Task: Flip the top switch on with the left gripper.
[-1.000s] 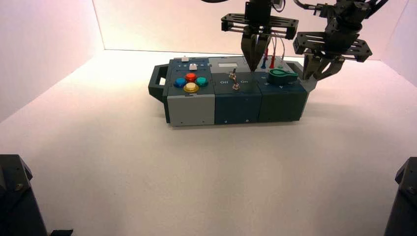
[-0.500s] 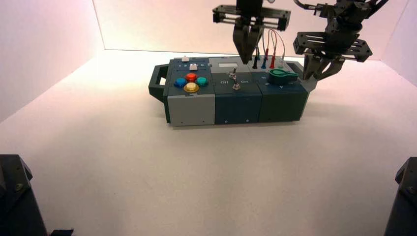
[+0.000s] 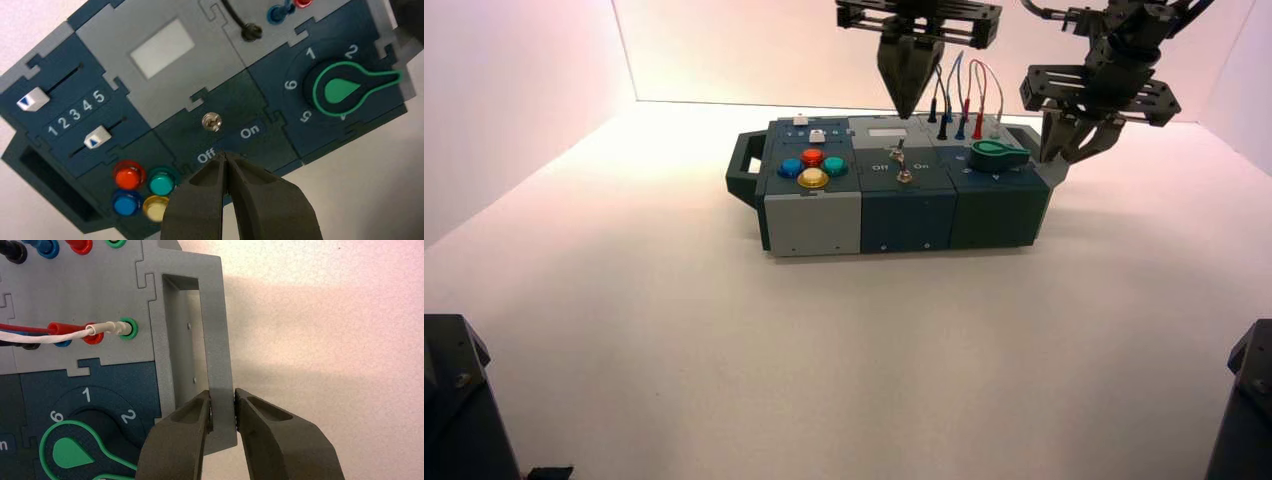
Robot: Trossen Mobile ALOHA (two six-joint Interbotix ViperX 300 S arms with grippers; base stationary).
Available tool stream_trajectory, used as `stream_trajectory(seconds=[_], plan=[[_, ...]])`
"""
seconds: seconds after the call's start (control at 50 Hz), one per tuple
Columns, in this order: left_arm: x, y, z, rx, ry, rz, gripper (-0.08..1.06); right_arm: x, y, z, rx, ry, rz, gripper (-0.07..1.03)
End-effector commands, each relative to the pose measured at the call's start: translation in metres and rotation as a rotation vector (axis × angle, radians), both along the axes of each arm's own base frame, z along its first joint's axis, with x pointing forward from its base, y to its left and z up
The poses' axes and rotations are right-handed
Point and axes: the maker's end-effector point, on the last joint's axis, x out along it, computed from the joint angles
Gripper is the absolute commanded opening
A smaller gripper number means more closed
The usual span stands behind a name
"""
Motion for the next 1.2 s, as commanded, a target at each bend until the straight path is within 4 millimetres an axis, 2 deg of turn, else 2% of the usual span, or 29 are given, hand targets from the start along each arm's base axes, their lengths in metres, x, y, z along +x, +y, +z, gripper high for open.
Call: stream_trajectory(seconds=[0.02,0.16,0.22,0.44,0.48,0.88,1.2], plan=[[0.001,0.006,0.034,-0.039,-0.062,-0.006,-0.03,-0.003,0.002,-0.001,0.003,0.01,0.0,0.02],[-0.002,0.011,0.034,-0.043,-0.064,-0.004,-0.03,-0.002,0.002,0.0,0.003,0.006,0.001,0.07],[-0.002,0.012,0.035,-0.047,-0.068,-0.003,-0.03,-0.003,0.002,0.0,0.002,0.005,0.003,0.13],[-0.006,0.016,0.04,-0.054,-0.075,-0.005,-0.03,-0.003,0.002,0.005,0.005,0.008,0.003,0.44],[-0.006,0.017,0.041,-0.055,-0.076,-0.005,-0.03,-0.003,0.002,0.006,0.005,0.008,0.004,0.46],[-0.005,0.019,0.05,-0.065,-0.09,-0.014,-0.03,-0.006,0.003,0.021,0.01,0.014,0.01,0.46],[-0.003,0.026,0.062,-0.078,-0.11,-0.04,-0.03,-0.012,0.004,0.051,0.008,0.031,0.033,0.46]])
